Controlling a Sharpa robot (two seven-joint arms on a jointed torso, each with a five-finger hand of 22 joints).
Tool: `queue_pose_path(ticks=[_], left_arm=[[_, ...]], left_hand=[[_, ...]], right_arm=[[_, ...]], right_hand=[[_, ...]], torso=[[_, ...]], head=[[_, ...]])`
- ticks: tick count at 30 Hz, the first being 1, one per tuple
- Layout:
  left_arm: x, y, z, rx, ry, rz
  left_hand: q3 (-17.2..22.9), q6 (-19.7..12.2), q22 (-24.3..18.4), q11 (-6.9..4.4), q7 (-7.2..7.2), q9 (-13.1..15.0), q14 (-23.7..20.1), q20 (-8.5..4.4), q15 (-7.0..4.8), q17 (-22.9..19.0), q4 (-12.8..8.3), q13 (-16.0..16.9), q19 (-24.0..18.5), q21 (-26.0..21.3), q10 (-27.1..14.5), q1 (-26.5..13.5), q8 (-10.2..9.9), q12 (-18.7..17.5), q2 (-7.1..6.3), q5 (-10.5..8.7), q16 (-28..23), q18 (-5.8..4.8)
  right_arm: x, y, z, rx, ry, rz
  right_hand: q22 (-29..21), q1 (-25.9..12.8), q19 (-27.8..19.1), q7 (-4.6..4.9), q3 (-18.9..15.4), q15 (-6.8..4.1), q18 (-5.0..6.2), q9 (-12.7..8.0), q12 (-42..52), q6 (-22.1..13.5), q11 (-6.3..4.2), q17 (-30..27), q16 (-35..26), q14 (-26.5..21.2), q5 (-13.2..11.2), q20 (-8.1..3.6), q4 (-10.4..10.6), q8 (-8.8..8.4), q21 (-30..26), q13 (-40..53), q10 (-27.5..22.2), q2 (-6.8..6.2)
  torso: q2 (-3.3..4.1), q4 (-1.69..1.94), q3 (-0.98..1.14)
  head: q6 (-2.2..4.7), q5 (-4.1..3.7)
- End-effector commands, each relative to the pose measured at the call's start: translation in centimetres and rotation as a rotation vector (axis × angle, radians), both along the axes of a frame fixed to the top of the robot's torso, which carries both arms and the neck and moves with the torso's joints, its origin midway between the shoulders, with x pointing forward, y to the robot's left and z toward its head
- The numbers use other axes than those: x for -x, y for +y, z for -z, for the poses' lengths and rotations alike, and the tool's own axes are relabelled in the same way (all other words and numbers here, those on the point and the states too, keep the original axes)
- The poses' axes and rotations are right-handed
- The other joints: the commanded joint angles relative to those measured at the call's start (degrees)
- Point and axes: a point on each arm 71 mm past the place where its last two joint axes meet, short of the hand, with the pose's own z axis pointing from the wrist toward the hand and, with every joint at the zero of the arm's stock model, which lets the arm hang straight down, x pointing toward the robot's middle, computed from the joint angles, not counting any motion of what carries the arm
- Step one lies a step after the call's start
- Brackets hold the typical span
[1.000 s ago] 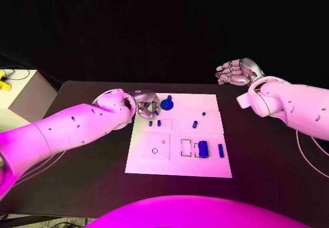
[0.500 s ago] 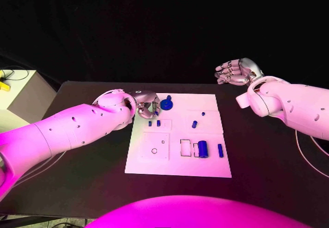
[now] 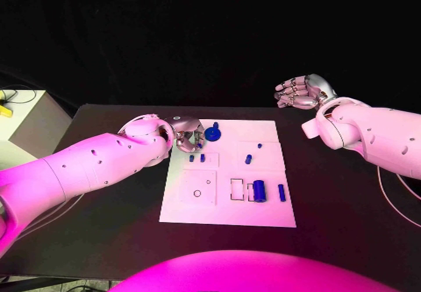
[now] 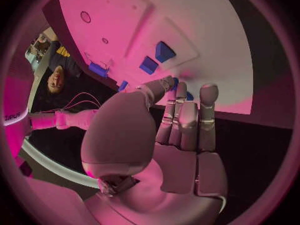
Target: Assemble the parts on the task board
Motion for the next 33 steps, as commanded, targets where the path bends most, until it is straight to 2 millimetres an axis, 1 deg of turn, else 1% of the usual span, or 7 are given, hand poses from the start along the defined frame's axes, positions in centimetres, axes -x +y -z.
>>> queue_pose_path(ticks=[1,6,10,14,24,28,33], left_arm=[[0.15,-0.21,0.35,-0.018,0.025,0.016],[0.07,-0.31,0.59,-0.023,0.027,0.014],[0.08,-0.3,0.82,-0.028,0.03,0.014],[0.15,-0.35,1.02,-0.03,0.032,0.018],[0.23,-0.13,1.21,-0.033,0.032,0.02],[0.25,-0.05,1.12,-0.024,0.022,0.02],[0.26,-0.05,1.01,-0.014,0.013,0.019]], left_hand=[[-0.37,0.34,-0.14,-0.08,-0.16,0.09,-0.06,-0.23,-0.46,-0.01,-0.11,0.12,-0.19,-0.04,0.35,0.08,-0.07,0.35,0.46,-0.04,0.35,-0.83],[-0.79,0.08,-0.25,0.0,-0.11,0.2,-0.26,-0.3,-0.46,-0.14,-0.19,0.78,-0.37,-0.16,-0.35,0.07,-0.3,1.08,0.53,-0.05,0.37,-0.84],[-0.91,-0.01,-0.32,0.02,-0.08,0.26,-0.31,-0.3,-0.44,-0.15,-0.22,1.07,-0.46,-0.22,-0.7,0.11,-0.39,1.4,0.64,-0.04,0.4,-0.83],[-1.09,0.14,-0.19,0.04,-0.03,0.37,-0.33,-0.29,-0.42,-0.06,-0.21,1.39,-0.41,-0.16,-0.91,0.07,-0.34,1.78,0.72,-0.12,0.46,-0.86],[-1.25,0.31,-0.23,0.05,-0.03,0.47,-0.39,-0.27,-0.4,-0.17,-0.19,1.61,-0.45,-0.2,-1.07,0.02,-0.28,2.05,0.77,-0.2,0.47,-0.86],[-1.3,0.33,-0.23,0.05,-0.03,0.49,-0.37,-0.27,-0.4,-0.11,-0.21,1.68,-0.45,-0.2,-1.09,0.03,-0.29,2.13,0.75,-0.21,0.49,-0.86],[-1.43,-0.4,-0.49,0.19,0.08,0.4,-0.5,-0.23,-0.32,-0.21,-0.27,2.05,-0.68,-0.41,-1.76,0.02,-0.84,2.44,0.64,-0.2,0.51,-0.8]], right_arm=[[0.02,0.12,-0.09,0.003,-0.007,-0.011],[0.02,0.16,-0.09,0.003,-0.007,-0.012],[0.01,0.25,-0.09,0.002,-0.007,-0.014],[0.0,0.31,-0.08,0.002,-0.007,-0.015],[-0.03,0.34,-0.04,0.002,-0.002,-0.018],[-0.06,0.41,-0.01,0.002,0.002,-0.019],[-0.07,0.48,0.0,0.001,0.003,-0.02]], right_hand=[[-0.05,-0.54,0.37,2.35,0.26,0.01,0.36,-0.06,0.17,0.33,-0.07,-0.06,-0.33,0.22,0.2,0.13,-0.02,-0.13,0.32,-0.07,0.47,0.15],[-0.11,-0.65,0.39,2.35,0.42,0.01,0.36,-0.09,0.17,0.34,-0.07,-0.12,-0.37,0.24,0.2,0.13,-0.12,-0.13,0.32,-0.08,0.47,0.1],[-0.11,-0.65,0.39,2.35,0.42,0.01,0.36,-0.09,0.17,0.34,-0.07,-0.12,-0.37,0.24,0.2,0.13,-0.12,-0.13,0.32,-0.08,0.47,0.1],[-0.11,-0.65,0.39,2.35,0.42,0.01,0.36,-0.09,0.17,0.34,-0.07,-0.12,-0.37,0.24,0.2,0.13,-0.12,-0.13,0.32,-0.08,0.47,0.1],[-0.12,-0.72,0.4,2.36,0.47,0.01,0.36,-0.1,0.17,0.35,-0.06,-0.14,-0.38,0.25,0.19,0.13,-0.14,-0.13,0.32,-0.08,0.47,0.09],[-0.14,-0.77,0.4,2.36,0.48,0.02,0.35,-0.1,0.17,0.34,-0.06,-0.16,-0.39,0.25,0.18,0.13,-0.15,-0.14,0.31,-0.08,0.47,0.05],[-0.14,-0.77,0.4,2.36,0.48,0.02,0.35,-0.1,0.17,0.34,-0.06,-0.16,-0.39,0.25,0.18,0.13,-0.15,-0.14,0.31,-0.08,0.47,0.05]], torso=[[0.03,0.05,-0.04],[0.04,-0.04,-0.07],[0.06,-0.12,-0.03],[0.0,0.0,0.02],[-0.01,0.03,0.04],[0.0,0.03,0.0],[0.02,0.04,-0.04]], head=[[0.0,0.03],[0.0,-0.09],[0.0,-0.07],[0.0,-0.2],[0.0,-0.3],[0.0,-0.36],[0.0,-0.29]])
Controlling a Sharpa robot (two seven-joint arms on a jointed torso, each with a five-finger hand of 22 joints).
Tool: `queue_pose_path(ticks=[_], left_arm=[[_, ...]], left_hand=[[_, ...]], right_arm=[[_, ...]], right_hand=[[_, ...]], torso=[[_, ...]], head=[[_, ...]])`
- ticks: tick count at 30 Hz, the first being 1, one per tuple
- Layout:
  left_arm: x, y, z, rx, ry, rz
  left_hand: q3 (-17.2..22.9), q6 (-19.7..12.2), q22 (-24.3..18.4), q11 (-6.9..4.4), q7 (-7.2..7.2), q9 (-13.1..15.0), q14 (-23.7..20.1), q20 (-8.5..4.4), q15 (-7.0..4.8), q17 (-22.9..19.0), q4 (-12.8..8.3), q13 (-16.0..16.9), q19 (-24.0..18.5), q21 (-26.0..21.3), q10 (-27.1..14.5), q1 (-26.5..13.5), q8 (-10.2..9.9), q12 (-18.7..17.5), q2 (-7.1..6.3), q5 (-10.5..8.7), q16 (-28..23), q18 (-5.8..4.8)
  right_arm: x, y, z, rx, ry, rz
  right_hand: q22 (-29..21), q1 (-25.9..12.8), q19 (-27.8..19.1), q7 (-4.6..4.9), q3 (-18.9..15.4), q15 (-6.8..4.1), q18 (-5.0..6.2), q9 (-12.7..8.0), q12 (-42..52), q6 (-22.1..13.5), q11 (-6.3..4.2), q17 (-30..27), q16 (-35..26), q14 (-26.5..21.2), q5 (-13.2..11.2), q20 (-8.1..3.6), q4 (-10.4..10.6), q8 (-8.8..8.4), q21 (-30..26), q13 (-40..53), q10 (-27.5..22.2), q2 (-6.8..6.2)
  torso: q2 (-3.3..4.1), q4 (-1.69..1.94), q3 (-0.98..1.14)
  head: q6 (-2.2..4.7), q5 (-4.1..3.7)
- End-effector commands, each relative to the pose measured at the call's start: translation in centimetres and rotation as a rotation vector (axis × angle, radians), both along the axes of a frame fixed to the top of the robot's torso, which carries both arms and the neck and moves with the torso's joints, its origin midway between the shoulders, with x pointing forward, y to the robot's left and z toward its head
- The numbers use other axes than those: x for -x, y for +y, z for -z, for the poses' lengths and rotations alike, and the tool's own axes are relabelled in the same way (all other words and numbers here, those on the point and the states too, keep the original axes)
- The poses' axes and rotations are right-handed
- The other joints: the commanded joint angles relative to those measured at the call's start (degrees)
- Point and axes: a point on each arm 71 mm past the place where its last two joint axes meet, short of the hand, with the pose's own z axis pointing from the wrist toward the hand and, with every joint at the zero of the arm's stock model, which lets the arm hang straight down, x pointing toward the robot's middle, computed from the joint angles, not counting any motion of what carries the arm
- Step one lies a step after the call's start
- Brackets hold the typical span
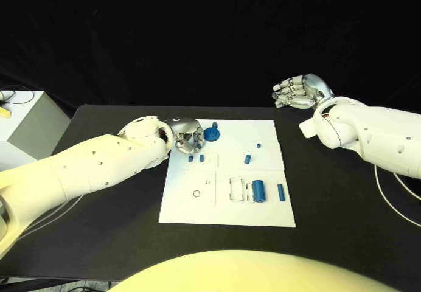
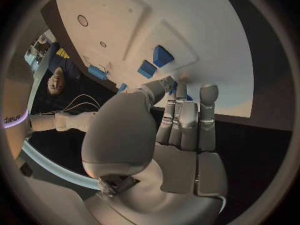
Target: Assemble the parts on the task board
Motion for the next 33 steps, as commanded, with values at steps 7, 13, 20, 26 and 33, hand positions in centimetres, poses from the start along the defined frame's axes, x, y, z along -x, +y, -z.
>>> queue_pose_path(ticks=[7,13,20,26,33], left_arm=[[0.24,0.12,0.3,0.002,0.004,0.008],[0.23,0.11,0.25,0.006,-0.002,0.005],[0.2,0.22,0.28,0.004,0.002,-0.002],[0.18,0.31,0.27,0.005,0.004,-0.009],[0.18,0.36,0.23,0.007,0.001,-0.013]], left_hand=[[-0.49,-1.91,-0.52,0.27,0.47,-0.41,-0.68,0.17,0.1,-0.49,0.04,0.83,-0.86,-0.74,-1.53,-0.25,-1.68,0.9,0.36,-0.18,0.26,-0.72],[-0.42,-2.81,-0.47,0.32,0.54,-0.68,-0.76,0.25,0.17,-0.48,0.04,1.22,-0.86,-0.73,-1.88,-0.26,-2.43,1.34,0.23,-0.18,0.31,-0.71],[-0.35,-3.74,-0.56,0.37,0.51,-1.0,-0.82,0.3,0.2,-0.48,0.1,1.65,-0.95,-0.8,-2.3,-0.39,-3.28,1.8,0.02,-0.18,0.38,-0.68],[-0.34,-5.14,-0.59,0.47,0.39,-1.42,-0.88,0.41,0.32,-0.37,0.37,2.17,-0.99,-0.88,-3.02,-0.82,-4.42,2.31,-0.32,-0.16,0.5,-0.67],[-0.13,-6.94,-0.57,0.46,-0.01,-1.88,-0.9,0.45,0.33,-0.25,0.45,2.79,-0.96,-0.9,-3.55,-0.86,-5.66,3.01,-0.56,-0.11,0.65,-0.66]], right_arm=[[-0.03,0.12,-0.02,0.003,0.001,-0.014],[-0.04,0.18,-0.02,0.003,0.001,-0.015],[-0.06,0.09,-0.03,0.004,0.0,-0.012],[-0.09,0.04,-0.02,0.005,-0.001,-0.01],[-0.1,-0.02,-0.02,0.005,-0.002,-0.008]], right_hand=[[-0.09,-0.53,0.4,2.36,0.32,0.01,0.36,-0.06,0.17,0.34,-0.06,-0.09,-0.39,0.25,0.18,0.13,0.01,-0.14,0.31,-0.09,0.47,-0.19],[-0.09,-0.53,0.4,2.36,0.32,0.01,0.36,-0.06,0.17,0.34,-0.06,-0.09,-0.39,0.25,0.18,0.13,0.01,-0.14,0.31,-0.09,0.47,-0.19],[-0.09,-0.53,0.4,2.36,0.32,0.01,0.36,-0.06,0.17,0.34,-0.06,-0.09,-0.39,0.25,0.18,0.13,0.01,-0.14,0.31,-0.09,0.47,-0.19],[-0.12,-0.69,0.38,2.39,0.38,0.04,0.35,-0.09,0.14,0.29,-0.03,-0.15,-0.44,0.22,0.15,0.15,-0.02,-0.17,0.29,-0.09,0.42,-0.23],[-0.12,-0.69,0.38,2.39,0.38,0.04,0.35,-0.09,0.14,0.29,-0.03,-0.15,-0.44,0.22,0.15,0.15,-0.02,-0.17,0.29,-0.09,0.42,-0.23]], torso=[[0.03,-0.04,-0.05],[0.04,0.07,-0.04],[0.01,0.0,-0.05],[-0.01,0.01,-0.03],[0.01,0.01,-0.04]], head=[[0.0,0.02],[0.0,0.01],[0.0,0.04],[0.0,0.04],[0.0,0.01]])
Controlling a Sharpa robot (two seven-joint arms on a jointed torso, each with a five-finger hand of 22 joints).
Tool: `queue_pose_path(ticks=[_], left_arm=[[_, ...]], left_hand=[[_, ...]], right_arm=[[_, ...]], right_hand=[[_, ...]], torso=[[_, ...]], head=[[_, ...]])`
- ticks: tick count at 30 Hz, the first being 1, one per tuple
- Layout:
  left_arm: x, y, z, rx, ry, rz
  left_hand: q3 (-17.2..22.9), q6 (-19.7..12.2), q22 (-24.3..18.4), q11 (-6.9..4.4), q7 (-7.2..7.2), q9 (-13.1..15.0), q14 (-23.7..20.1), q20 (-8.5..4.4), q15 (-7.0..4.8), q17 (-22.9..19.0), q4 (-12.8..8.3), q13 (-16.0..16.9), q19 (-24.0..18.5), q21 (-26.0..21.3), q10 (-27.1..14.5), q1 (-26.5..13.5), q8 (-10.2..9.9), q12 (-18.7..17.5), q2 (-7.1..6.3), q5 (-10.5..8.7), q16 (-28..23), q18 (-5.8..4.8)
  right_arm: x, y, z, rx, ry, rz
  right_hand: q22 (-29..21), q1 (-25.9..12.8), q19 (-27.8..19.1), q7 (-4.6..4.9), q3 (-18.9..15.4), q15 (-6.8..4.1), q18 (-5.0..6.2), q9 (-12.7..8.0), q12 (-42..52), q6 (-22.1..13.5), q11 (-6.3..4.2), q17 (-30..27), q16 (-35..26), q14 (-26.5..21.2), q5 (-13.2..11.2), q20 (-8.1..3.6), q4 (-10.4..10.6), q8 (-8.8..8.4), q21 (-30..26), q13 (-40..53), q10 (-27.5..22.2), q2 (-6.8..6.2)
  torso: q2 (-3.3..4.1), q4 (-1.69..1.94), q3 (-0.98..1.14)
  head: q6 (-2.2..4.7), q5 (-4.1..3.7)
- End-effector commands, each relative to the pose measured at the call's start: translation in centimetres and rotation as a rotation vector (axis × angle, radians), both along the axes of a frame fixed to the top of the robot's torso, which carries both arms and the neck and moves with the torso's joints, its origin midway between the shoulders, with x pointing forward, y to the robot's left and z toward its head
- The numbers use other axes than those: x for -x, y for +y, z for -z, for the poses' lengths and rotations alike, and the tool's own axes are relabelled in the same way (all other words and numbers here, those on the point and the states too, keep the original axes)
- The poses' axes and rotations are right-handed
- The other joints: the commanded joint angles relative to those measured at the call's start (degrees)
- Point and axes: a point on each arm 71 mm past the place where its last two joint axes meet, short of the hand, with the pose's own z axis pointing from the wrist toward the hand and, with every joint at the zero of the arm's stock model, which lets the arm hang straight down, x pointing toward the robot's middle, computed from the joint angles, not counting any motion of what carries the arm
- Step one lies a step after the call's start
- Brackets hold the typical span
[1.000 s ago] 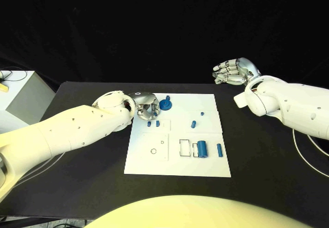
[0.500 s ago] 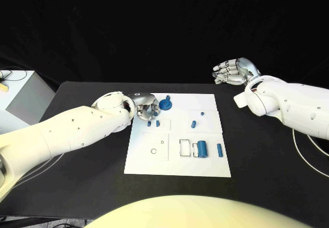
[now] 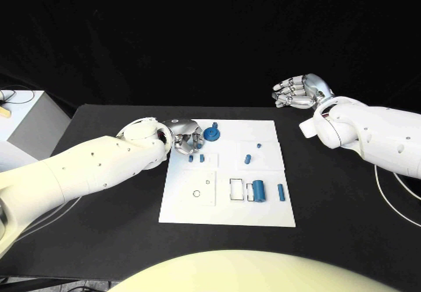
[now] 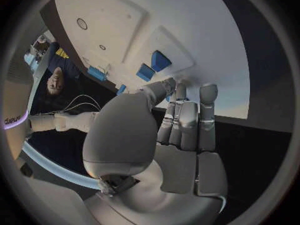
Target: Assemble the parts on the task board
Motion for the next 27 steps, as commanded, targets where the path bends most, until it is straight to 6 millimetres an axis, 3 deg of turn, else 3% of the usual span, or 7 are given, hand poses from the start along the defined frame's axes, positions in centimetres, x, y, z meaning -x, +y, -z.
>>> queue_pose_path(ticks=[1,27], left_arm=[[0.02,-0.04,-0.04,0.006,0.002,-0.004],[0.31,-0.05,-0.5,0.028,-0.018,0.009]], left_hand=[[0.02,-0.62,-0.03,-0.06,-0.11,-0.14,-0.31,0.14,0.13,0.0,0.3,0.19,-0.25,-0.35,-0.44,-0.37,-0.42,0.34,-0.09,-0.13,0.2,-0.65],[0.56,-0.56,0.56,-0.38,-0.87,-0.18,0.14,-0.11,-0.14,1.01,-0.2,1.44,0.15,0.11,-0.79,0.44,-0.55,2.06,0.01,-0.1,0.68,-0.74]], right_arm=[[0.0,0.07,-0.05,0.003,-0.003,-0.012],[0.0,-0.02,0.02,0.004,-0.001,-0.011]], right_hand=[[-0.06,-0.43,0.38,2.39,0.4,0.04,0.34,-0.1,0.14,0.27,-0.03,-0.06,-0.22,0.22,0.12,0.15,-0.04,-0.18,0.29,-0.06,0.41,0.05],[-0.08,-0.44,0.37,2.39,0.5,0.05,0.35,-0.12,0.14,0.27,-0.03,-0.1,-0.24,0.22,0.12,0.15,-0.11,-0.18,0.28,-0.05,0.4,0.07]], torso=[[0.01,-0.01,0.0],[-0.01,-0.02,-0.04]], head=[[0.0,0.0],[0.0,0.01]])
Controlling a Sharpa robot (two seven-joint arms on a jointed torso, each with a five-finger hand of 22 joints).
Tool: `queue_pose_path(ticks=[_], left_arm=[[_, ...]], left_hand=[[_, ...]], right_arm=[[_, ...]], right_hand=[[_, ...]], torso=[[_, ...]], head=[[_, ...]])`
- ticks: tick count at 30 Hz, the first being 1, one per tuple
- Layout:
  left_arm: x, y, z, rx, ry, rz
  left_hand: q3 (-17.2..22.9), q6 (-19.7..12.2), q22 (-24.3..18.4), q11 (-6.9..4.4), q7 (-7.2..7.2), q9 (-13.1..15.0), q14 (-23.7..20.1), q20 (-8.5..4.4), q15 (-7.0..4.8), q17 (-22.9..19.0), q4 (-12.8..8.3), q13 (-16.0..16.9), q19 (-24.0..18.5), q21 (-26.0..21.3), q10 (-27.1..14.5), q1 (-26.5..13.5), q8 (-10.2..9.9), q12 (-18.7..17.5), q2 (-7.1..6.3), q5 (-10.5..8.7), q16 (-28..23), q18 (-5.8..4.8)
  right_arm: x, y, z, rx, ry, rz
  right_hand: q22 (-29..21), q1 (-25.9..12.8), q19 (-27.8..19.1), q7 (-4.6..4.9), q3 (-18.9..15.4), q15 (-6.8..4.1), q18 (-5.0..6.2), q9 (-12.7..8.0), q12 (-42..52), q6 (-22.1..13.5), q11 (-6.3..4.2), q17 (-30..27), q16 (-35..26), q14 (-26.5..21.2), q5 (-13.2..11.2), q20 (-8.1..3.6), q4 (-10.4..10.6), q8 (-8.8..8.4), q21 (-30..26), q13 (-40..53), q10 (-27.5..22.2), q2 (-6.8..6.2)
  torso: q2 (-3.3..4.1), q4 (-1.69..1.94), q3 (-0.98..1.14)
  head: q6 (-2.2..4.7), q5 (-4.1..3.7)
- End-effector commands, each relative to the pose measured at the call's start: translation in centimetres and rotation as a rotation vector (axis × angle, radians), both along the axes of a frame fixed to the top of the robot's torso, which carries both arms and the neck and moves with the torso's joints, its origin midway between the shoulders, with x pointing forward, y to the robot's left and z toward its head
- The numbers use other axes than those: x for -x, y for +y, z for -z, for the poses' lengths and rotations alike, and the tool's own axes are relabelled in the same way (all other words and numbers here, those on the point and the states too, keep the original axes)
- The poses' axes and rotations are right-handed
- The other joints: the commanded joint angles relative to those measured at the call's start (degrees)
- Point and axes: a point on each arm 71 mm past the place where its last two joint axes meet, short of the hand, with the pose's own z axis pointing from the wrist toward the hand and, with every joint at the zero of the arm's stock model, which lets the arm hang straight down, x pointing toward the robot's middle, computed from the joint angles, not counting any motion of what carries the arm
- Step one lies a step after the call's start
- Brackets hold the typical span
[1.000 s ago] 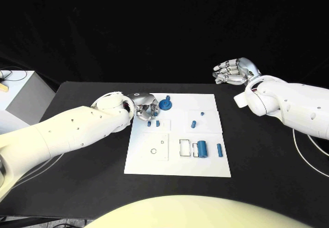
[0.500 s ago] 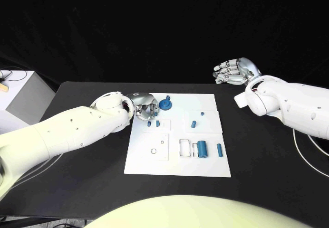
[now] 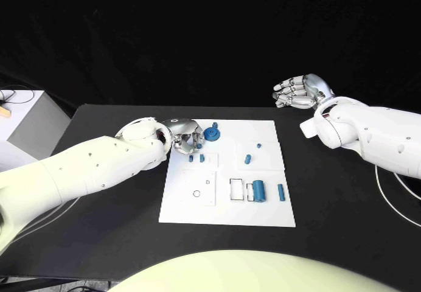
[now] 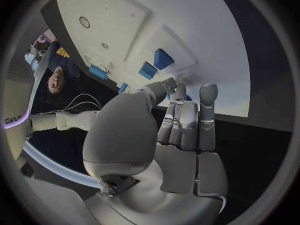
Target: Assemble the parts on the task board
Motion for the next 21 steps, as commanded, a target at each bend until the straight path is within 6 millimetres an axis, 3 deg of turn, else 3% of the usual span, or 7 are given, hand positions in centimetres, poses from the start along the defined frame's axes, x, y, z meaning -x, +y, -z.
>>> queue_pose_path(ticks=[1,10,15,21], left_arm=[[0.04,-0.11,-0.17,0.015,-0.01,0.006],[0.1,0.09,-0.13,0.005,0.002,0.004],[0.16,0.16,-0.08,-0.002,0.01,0.006],[0.26,0.07,-0.14,-0.001,0.012,0.013]], left_hand=[[0.47,0.19,0.04,-0.01,-0.18,0.07,0.15,-0.14,-0.16,0.03,-0.1,0.28,0.14,0.14,-0.43,0.52,0.12,0.71,0.04,-0.08,0.25,-0.74],[0.92,0.48,0.36,-0.35,-0.39,0.06,0.81,-0.37,-0.42,1.75,-0.39,2.44,0.05,0.45,-1.66,0.66,0.08,4.22,0.13,-0.09,1.01,-0.76],[1.72,0.69,1.07,-0.72,-0.52,0.11,1.72,-0.66,-0.7,4.43,-0.5,6.51,0.03,1.0,-4.8,0.22,-0.02,11.46,-0.16,-0.09,2.34,-0.84],[2.53,0.99,1.62,-0.99,-0.7,0.38,2.53,-0.82,-0.91,6.52,-0.49,9.34,0.09,1.41,-6.88,-0.13,0.15,17.21,-0.42,-0.1,3.28,-0.9]], right_arm=[[0.0,0.1,-0.02,0.003,-0.001,-0.013],[0.0,0.06,0.02,0.003,0.0,-0.013],[0.01,0.03,0.03,0.003,0.0,-0.012],[0.01,0.04,0.05,0.003,0.0,-0.012]], right_hand=[[-0.09,-0.44,0.37,2.39,0.3,0.05,0.35,-0.06,0.14,0.27,-0.03,-0.05,-0.25,0.22,0.12,0.15,0.09,-0.18,0.28,-0.07,0.4,0.07],[-0.09,-0.44,0.37,2.39,0.3,0.05,0.35,-0.06,0.14,0.27,-0.03,-0.05,-0.25,0.22,0.12,0.15,0.09,-0.18,0.28,-0.07,0.4,0.07],[-0.09,-0.44,0.37,2.39,0.3,0.05,0.35,-0.06,0.14,0.27,-0.03,-0.05,-0.25,0.22,0.12,0.15,0.09,-0.18,0.28,-0.07,0.4,0.07],[-0.09,-0.44,0.37,2.39,0.3,0.05,0.35,-0.06,0.14,0.27,-0.03,-0.05,-0.25,0.22,0.12,0.15,0.09,-0.18,0.28,-0.07,0.4,0.07]], torso=[[-0.01,-0.06,0.03],[-0.04,-0.02,0.05],[-0.01,-0.02,0.08],[0.0,-0.07,0.05]], head=[[0.0,0.02],[0.0,-0.04],[0.0,-0.05],[0.0,-0.01]])
